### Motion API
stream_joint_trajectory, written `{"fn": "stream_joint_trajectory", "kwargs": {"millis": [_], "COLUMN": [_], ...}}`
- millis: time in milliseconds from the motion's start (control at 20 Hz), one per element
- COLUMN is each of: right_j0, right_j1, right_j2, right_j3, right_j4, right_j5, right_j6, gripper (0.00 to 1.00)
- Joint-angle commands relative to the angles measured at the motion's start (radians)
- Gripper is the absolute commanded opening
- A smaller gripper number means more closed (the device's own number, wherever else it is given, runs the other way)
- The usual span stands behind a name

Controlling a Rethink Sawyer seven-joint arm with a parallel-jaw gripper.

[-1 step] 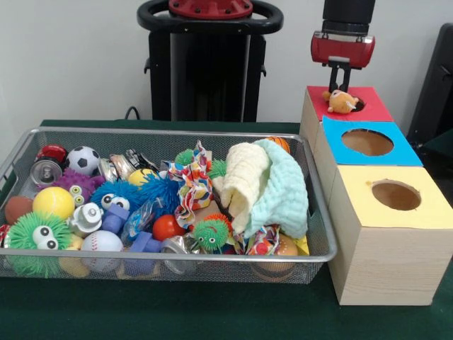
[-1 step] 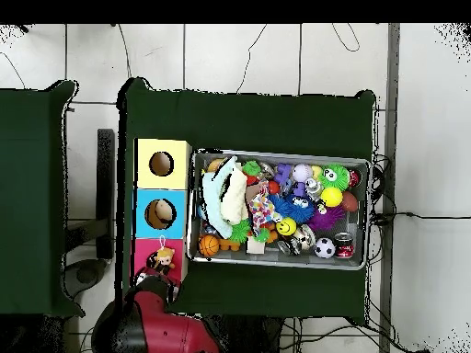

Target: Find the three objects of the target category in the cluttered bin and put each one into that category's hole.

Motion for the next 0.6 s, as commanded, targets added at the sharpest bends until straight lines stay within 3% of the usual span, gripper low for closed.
{"fn": "stream_joint_trajectory", "kwargs": {"millis": [50,400,600], "right_j0": [-0.017,-0.057,-0.055], "right_j1": [0.052,0.059,0.059], "right_j2": [0.112,0.191,0.199], "right_j3": [0.055,0.063,0.067], "right_j4": [0.020,0.003,0.012], "right_j5": [-0.027,-0.080,-0.082], "right_j6": [0.293,0.341,0.342], "gripper": [0.00,0.00,0.00]}}
